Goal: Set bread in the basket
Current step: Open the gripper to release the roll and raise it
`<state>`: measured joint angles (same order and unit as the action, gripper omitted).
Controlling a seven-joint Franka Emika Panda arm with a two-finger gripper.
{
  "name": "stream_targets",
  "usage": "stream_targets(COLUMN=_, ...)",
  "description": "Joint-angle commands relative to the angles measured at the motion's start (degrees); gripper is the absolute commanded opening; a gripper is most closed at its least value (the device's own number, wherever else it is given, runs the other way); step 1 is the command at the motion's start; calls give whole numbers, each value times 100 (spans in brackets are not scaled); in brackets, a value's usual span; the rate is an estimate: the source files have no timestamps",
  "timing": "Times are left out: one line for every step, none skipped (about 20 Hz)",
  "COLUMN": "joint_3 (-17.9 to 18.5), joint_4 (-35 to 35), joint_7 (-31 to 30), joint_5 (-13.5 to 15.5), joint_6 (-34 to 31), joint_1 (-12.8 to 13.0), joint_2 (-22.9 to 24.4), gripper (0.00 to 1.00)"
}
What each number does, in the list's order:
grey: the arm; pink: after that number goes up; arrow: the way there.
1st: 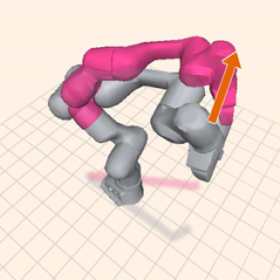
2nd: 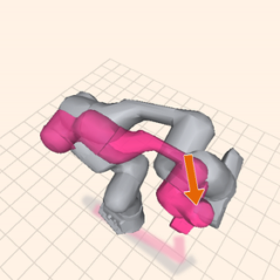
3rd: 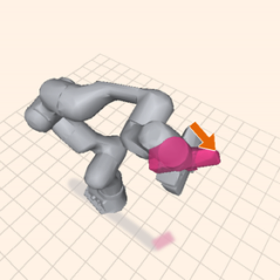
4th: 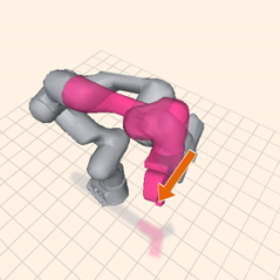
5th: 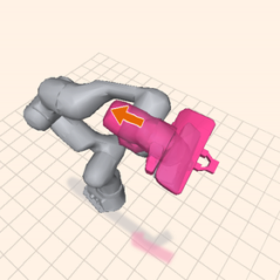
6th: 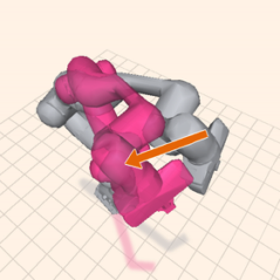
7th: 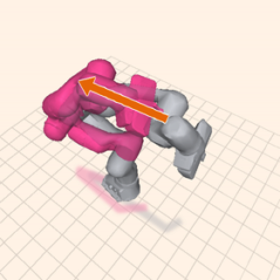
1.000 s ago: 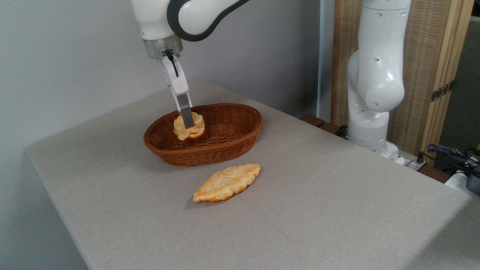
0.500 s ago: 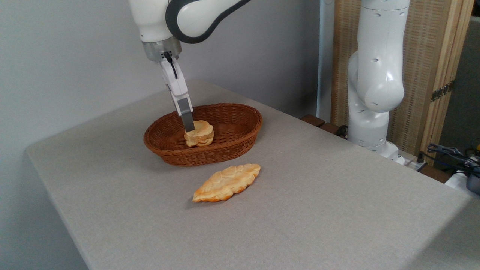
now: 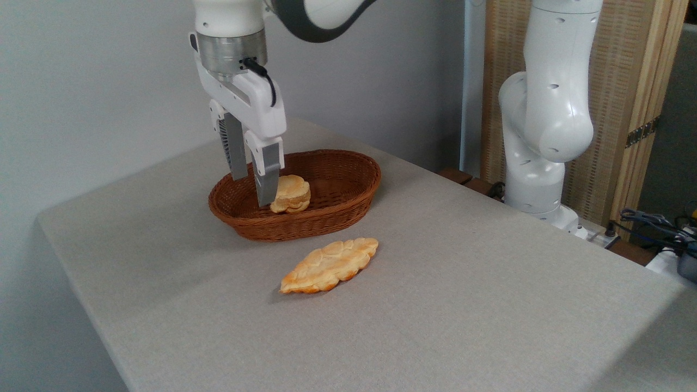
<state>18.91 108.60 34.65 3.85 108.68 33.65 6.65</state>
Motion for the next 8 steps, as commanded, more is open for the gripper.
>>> stream_targets(joint_3=306, joint_4=-103, joint_7=682, joint_5=-156, joint_6=-277, joint_1=-87, joint_2=64, gripper=100)
stream_targets(joint_3=385, joint_4=-120, joint_7=840, joint_5=-165, joint_6=-347, joint_1=-104, joint_2=82, gripper=100)
stream_targets(joint_3=429, joint_4=-138, joint_7=981, joint_5=-165, joint_6=-417, joint_1=-113, joint_2=91, gripper=100)
stream_targets(joint_3=447, joint_4=-138, joint_7=1087, joint_5=-174, joint_6=-479, joint_1=-113, joint_2=108, gripper=100)
stream_targets(joint_3=499, joint_4=-146, joint_7=1105, joint_5=-200, joint_6=-514, joint_1=-113, joint_2=108, gripper=100)
stream_targets(joint_3=517, joint_4=-146, joint_7=1123, joint_5=-200, joint_6=-567, joint_1=-113, joint_2=117, gripper=100)
stream_targets(joint_3=526, joint_4=-146, joint_7=1106, joint_5=-191, joint_6=-593, joint_1=-122, joint_2=117, gripper=100)
stream_targets(joint_3=587, joint_4=-146, joint_7=1106, joint_5=-139, joint_6=-559, joint_1=-122, joint_2=117, gripper=100)
